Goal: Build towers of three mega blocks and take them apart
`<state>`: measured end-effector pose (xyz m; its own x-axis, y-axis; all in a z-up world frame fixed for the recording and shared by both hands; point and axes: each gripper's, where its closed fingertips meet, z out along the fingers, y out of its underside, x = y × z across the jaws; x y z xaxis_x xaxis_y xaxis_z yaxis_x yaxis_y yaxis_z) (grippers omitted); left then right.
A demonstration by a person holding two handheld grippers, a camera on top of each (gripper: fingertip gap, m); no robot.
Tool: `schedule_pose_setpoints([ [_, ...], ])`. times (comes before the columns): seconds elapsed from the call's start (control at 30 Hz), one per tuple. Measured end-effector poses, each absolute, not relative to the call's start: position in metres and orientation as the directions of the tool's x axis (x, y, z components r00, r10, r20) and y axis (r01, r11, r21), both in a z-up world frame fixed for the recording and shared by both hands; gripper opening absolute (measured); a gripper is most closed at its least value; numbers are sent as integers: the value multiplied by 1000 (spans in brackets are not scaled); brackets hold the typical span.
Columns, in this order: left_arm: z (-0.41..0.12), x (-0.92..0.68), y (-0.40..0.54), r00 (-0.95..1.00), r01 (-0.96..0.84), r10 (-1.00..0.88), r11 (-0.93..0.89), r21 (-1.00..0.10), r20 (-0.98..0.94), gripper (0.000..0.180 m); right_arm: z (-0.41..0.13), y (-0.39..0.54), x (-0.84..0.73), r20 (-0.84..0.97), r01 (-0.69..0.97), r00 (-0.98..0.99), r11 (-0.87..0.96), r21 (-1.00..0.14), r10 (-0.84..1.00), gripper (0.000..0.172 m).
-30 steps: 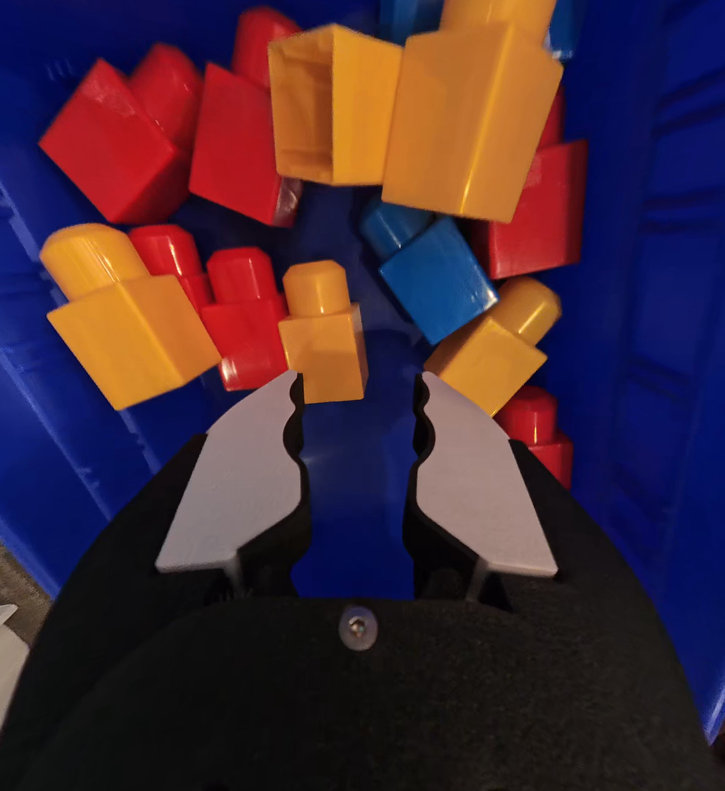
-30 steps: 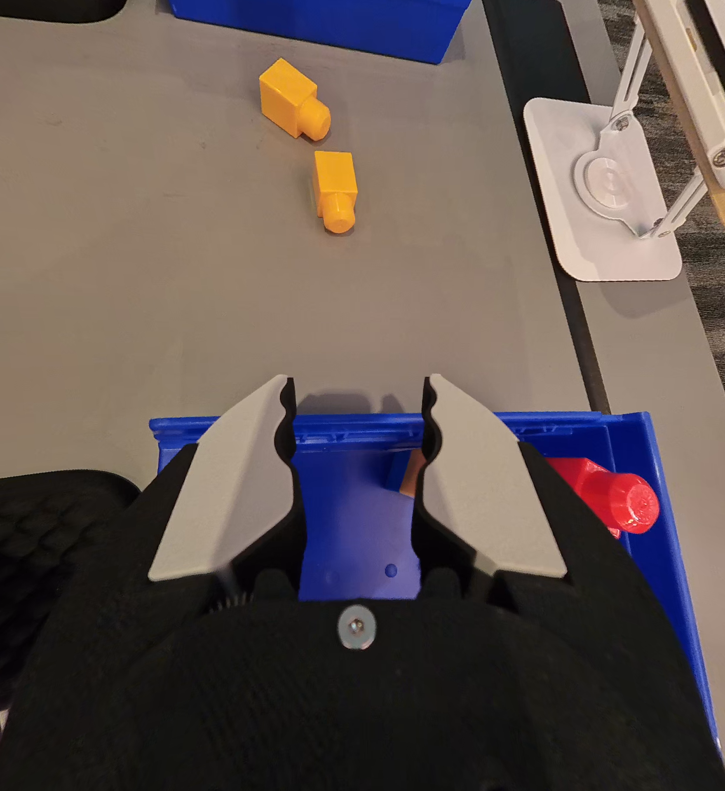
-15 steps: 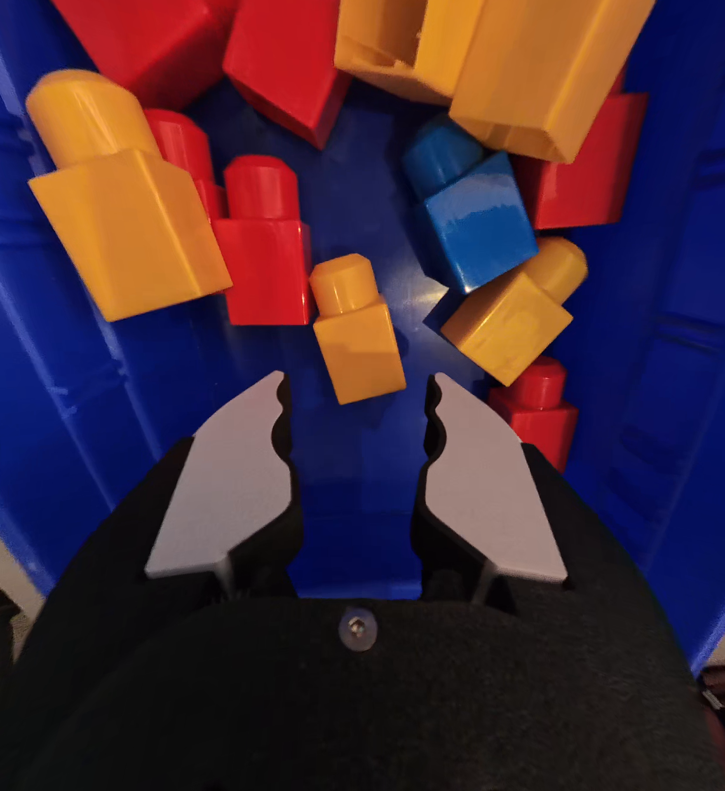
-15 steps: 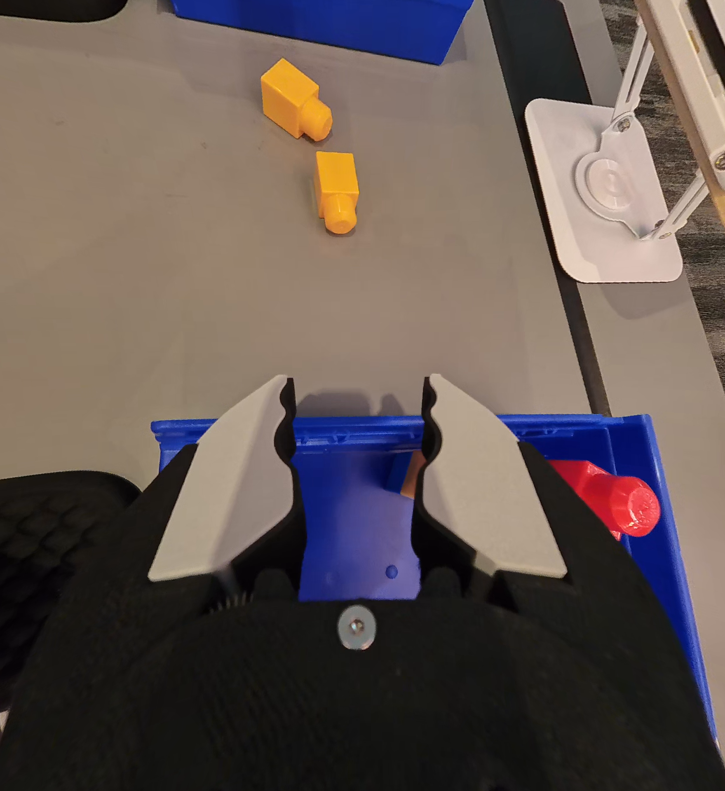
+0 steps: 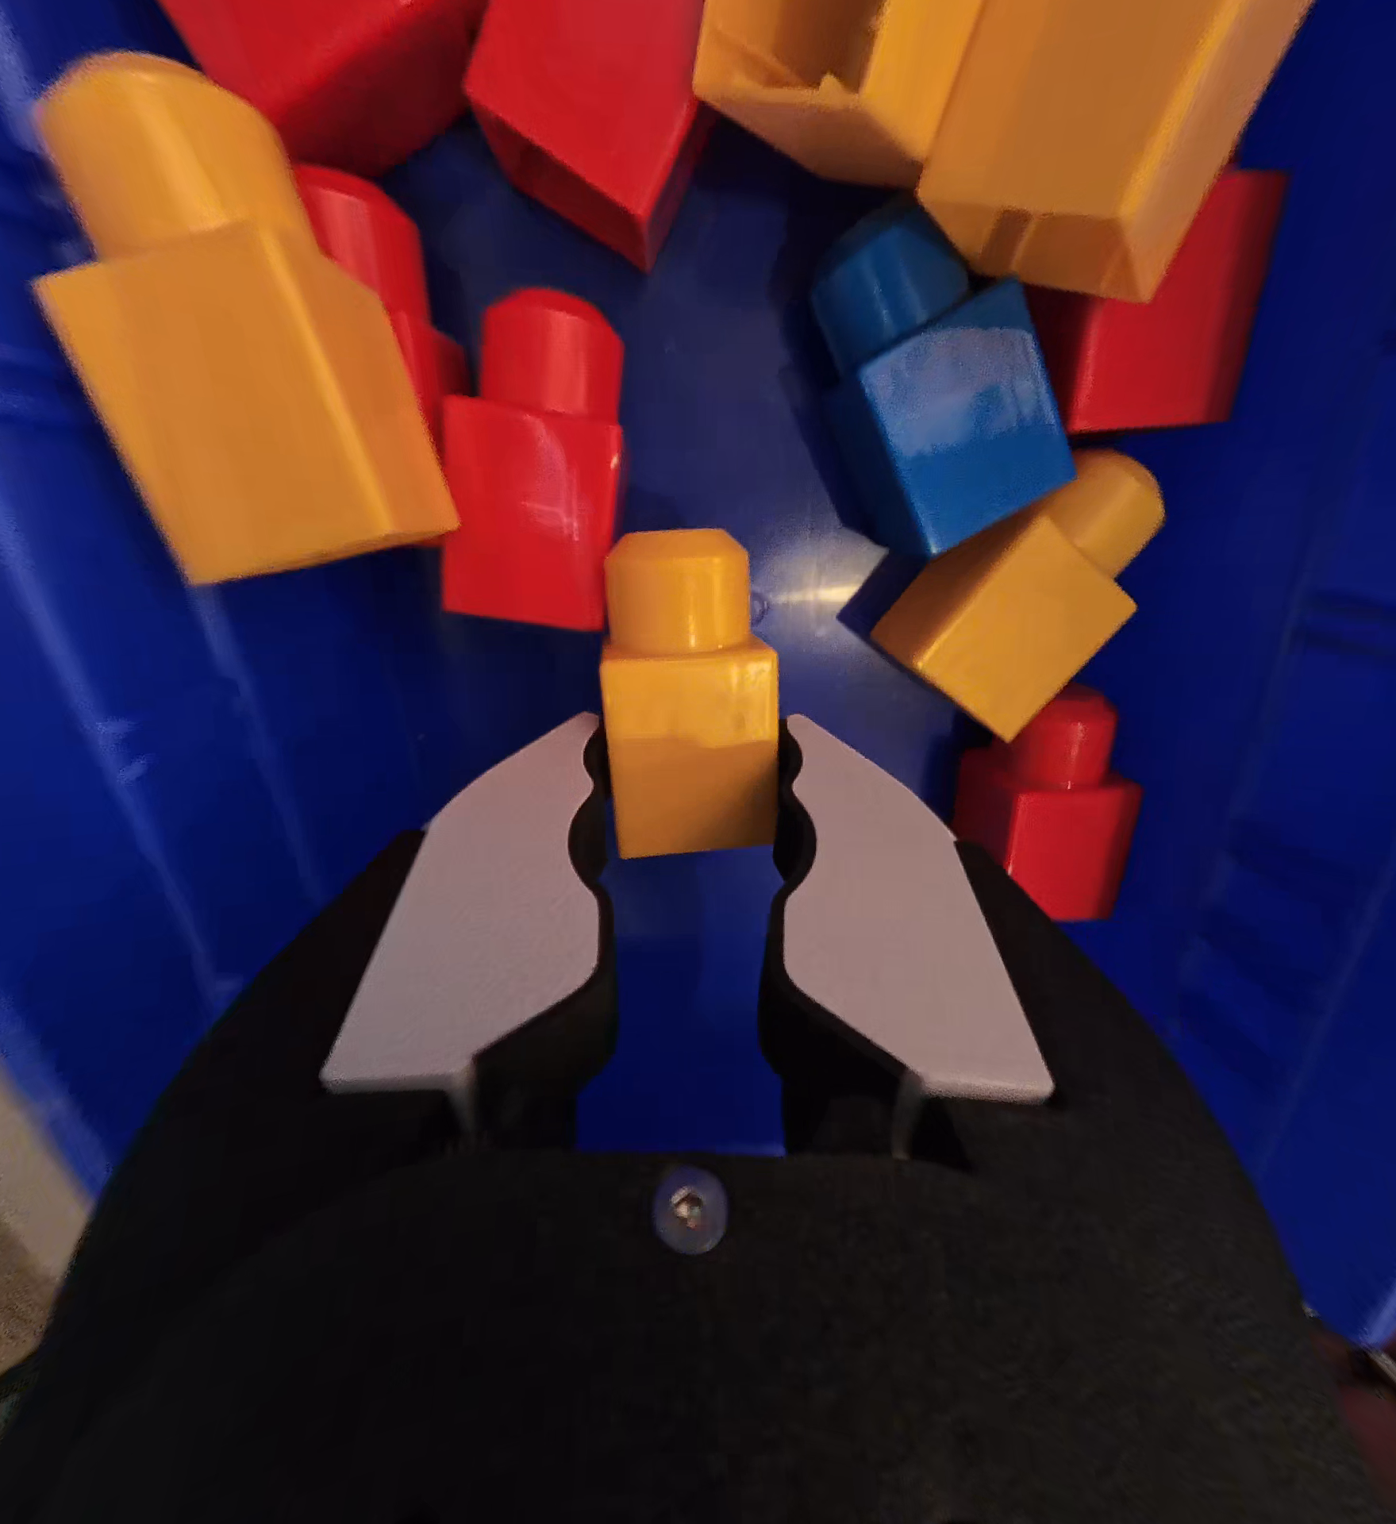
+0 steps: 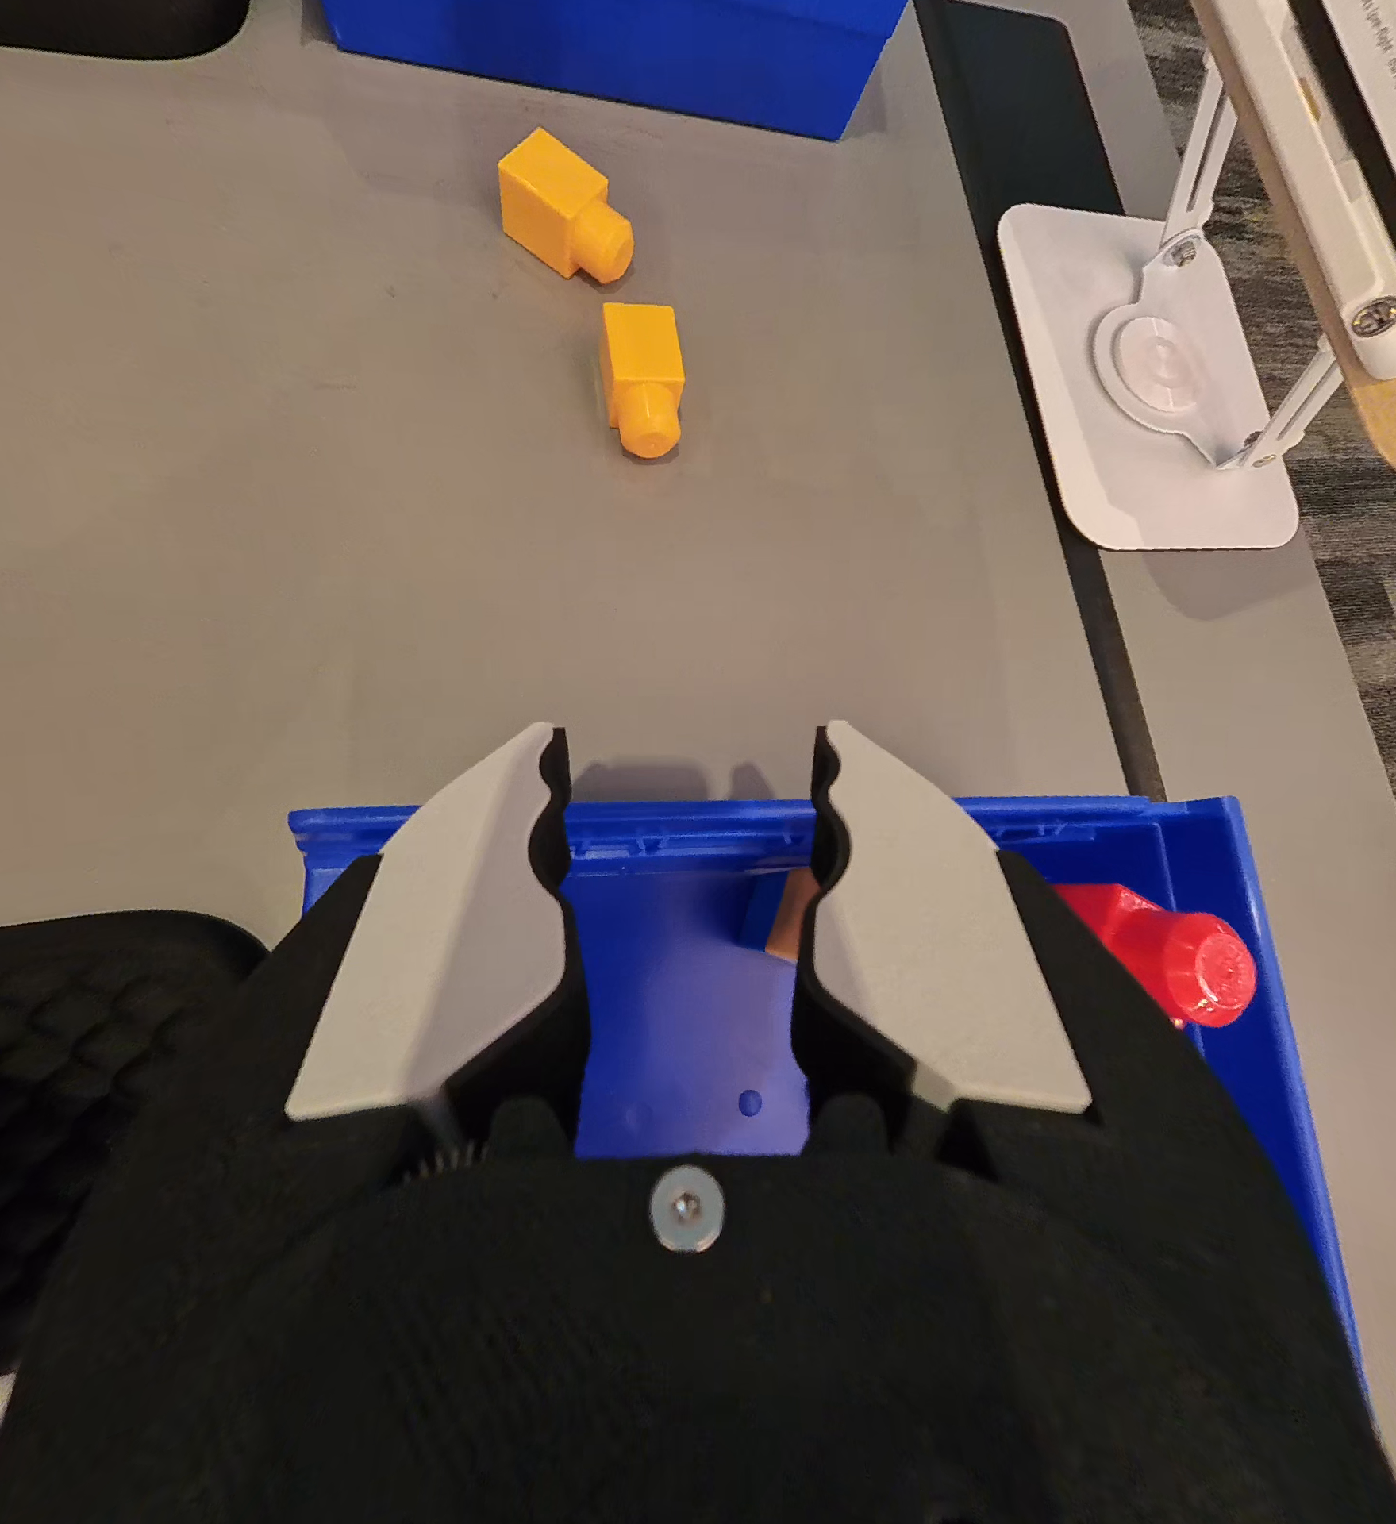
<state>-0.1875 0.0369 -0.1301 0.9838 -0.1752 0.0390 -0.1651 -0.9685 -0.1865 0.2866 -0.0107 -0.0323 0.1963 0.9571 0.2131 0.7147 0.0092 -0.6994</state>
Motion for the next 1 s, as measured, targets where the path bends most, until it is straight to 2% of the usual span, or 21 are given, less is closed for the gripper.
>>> schedule_pose_setpoints([
  [0.2, -44, -173, 22, 953, -301, -280, -842, -448, -114, 38, -29, -9, 283, 235, 719, 198, 22, -695, 952, 58],
  [0.33, -1, -75, -15, 842, -446, -538, -678, -584, -18, 38, -24, -10, 275, 262, 722, 186, 49, -690, 947, 56],
  [0.43, -27, 6, -53, 698, -571, -712, -613, -546, 69, 37, -18, -15, 267, 280, 719, 160, 82, -690, 947, 56],
  [0.57, -103, 62, -67, 581, -741, -814, -519, -426, -19, 37, -10, -24, 260, 308, 711, 131, 128, -691, 942, 56],
  [0.63, -126, 74, -62, 560, -771, -827, -494, -402, -57, 37, -5, -28, 259, 318, 701, 122, 145, -698, 940, 56],
  [0.77, -142, 92, -57, 558, -757, -830, -506, -413, -6, 37, -1, -31, 262, 326, 694, 118, 157, -703, 938, 56],
  [1.0, -159, 85, -56, 495, -848, -858, -443, -292, -137, 43, 1, -29, 267, 323, 682, 129, 153, -716, 938, 56],
])
